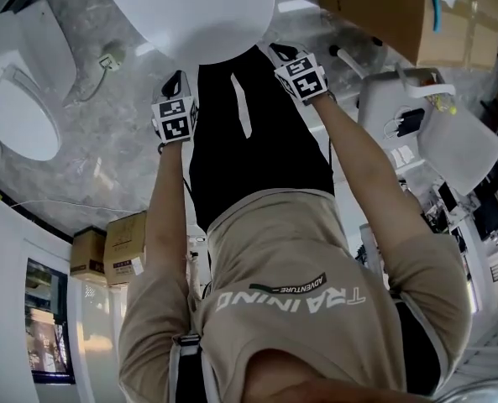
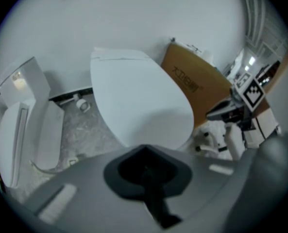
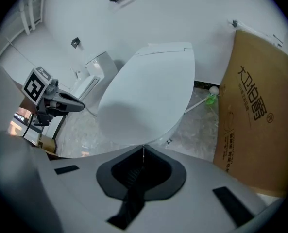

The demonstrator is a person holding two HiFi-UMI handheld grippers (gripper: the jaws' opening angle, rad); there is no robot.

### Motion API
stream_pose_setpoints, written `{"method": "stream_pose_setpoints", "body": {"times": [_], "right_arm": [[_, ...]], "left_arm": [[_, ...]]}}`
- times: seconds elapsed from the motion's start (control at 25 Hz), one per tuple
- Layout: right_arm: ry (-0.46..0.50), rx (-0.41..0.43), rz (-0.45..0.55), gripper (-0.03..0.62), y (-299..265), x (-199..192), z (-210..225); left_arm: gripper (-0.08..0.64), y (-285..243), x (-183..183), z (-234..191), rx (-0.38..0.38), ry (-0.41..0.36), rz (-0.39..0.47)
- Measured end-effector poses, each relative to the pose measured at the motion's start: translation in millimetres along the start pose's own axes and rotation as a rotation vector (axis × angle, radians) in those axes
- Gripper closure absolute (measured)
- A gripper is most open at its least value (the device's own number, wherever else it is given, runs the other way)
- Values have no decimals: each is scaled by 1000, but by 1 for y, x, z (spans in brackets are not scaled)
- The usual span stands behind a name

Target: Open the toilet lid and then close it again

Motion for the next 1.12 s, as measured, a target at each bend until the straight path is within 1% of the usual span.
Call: {"method": "stream_pose_setpoints", "body": {"times": [0.08, 0.24, 0.4, 0.64, 0.76, 0.88, 1.04, 1.12], "right_arm": [[15, 1, -17, 578, -9, -10, 2], [75, 2, -54, 577, -26, -29, 4], [109, 25, -20, 578, -41, -31, 7], [114, 18, 16, 578, -54, -26, 8], [134, 13, 46, 578, -52, -16, 6], [166, 16, 67, 578, -53, -14, 3], [169, 9, 95, 578, -56, -15, 8], [185, 5, 105, 578, -56, -14, 9]], "left_arm": [[555, -10, -13, 1, -5, 3, -10], [554, -34, -36, -3, -5, 11, -34], [554, -56, -51, -6, -10, 38, -33], [555, -75, -54, -5, -24, 26, -18], [554, -78, -49, -3, -36, 27, 14], [554, -79, -45, -1, -46, 5, 39], [554, -82, -40, 1, -52, -11, 68], [555, -83, -40, 1, -51, -27, 76]]}}
Point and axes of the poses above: the fingertips, and each gripper's own axes: y backward along the fingers, z to its right, x out of its top, the point moved 4 cm from there along y, backward along the fingers, and after that the axes turned 4 degrees about y, right-handed, at the moved point
